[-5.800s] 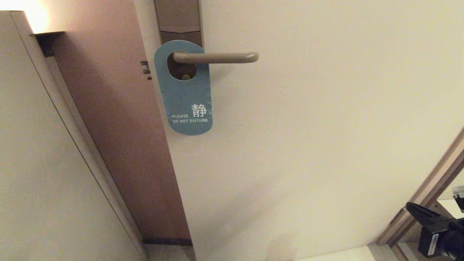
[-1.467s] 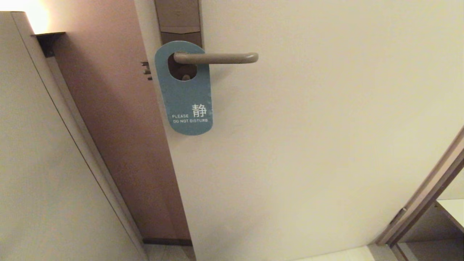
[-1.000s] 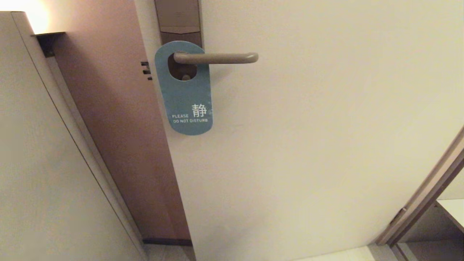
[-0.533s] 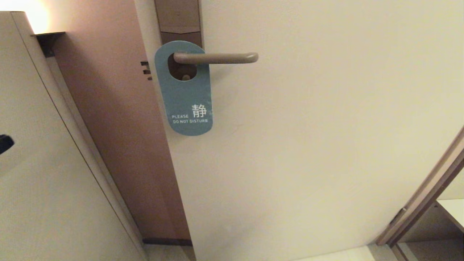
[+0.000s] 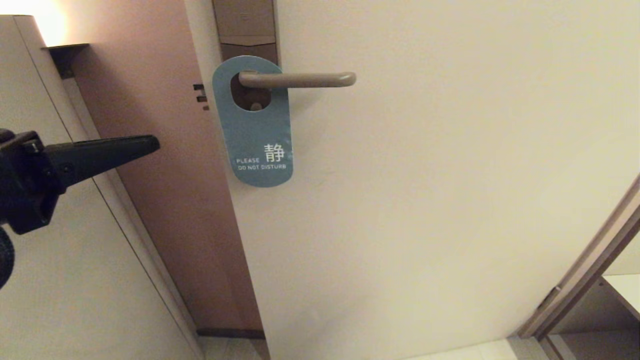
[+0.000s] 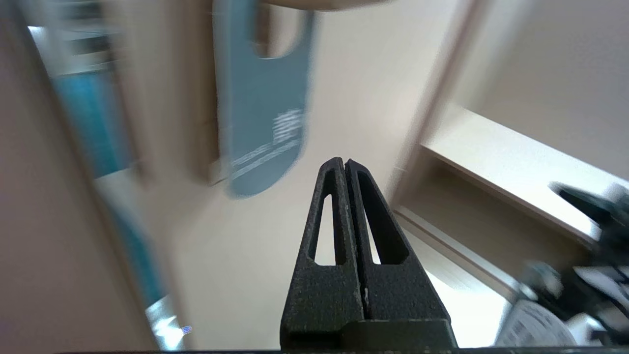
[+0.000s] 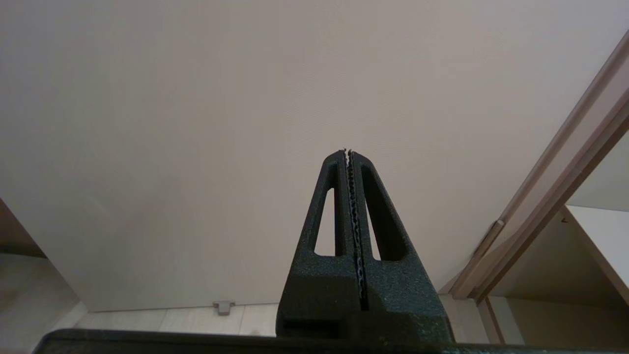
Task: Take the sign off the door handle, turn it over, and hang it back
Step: Take down the sign
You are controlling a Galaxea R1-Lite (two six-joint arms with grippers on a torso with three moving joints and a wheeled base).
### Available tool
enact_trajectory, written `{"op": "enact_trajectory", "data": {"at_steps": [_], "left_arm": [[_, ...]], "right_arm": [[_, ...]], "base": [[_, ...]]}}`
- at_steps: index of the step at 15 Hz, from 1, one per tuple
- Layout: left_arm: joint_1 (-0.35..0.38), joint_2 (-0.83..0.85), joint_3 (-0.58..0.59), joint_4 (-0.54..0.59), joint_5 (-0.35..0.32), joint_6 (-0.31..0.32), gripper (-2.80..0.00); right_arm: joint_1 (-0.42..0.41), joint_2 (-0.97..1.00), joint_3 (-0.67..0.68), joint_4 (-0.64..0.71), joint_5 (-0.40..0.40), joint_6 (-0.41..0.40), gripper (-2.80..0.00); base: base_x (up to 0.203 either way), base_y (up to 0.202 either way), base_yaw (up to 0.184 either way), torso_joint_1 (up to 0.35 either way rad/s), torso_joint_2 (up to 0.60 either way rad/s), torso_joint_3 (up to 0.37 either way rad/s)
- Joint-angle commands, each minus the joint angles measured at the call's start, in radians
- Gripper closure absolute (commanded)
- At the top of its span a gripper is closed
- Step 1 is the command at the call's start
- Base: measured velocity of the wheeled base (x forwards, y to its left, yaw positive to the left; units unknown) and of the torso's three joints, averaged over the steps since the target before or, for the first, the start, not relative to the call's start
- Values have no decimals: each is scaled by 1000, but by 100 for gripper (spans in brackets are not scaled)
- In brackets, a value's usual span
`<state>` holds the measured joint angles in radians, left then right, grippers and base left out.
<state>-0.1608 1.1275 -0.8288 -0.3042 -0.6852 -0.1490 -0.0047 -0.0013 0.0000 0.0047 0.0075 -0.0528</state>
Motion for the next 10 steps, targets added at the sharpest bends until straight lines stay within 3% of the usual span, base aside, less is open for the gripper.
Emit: {"op": "enact_trajectory", "data": {"at_steps": [1, 6, 7, 10], "left_arm": [[7, 117, -7, -38, -93, 4, 0], [113, 313, -43, -216, -404, 31, 0], [123, 338, -57, -227, -439, 33, 0], [122, 370, -69, -247, -455, 39, 0]], "right_arm": [[0, 1, 0, 0, 0, -1, 0], [0, 1, 0, 0, 0, -1, 0], [0, 1, 0, 0, 0, -1, 0], [0, 1, 0, 0, 0, -1, 0]], "base": [[0, 0, 0, 0, 0, 0], [0, 0, 0, 0, 0, 0], [0, 0, 0, 0, 0, 0], [0, 0, 0, 0, 0, 0]]}}
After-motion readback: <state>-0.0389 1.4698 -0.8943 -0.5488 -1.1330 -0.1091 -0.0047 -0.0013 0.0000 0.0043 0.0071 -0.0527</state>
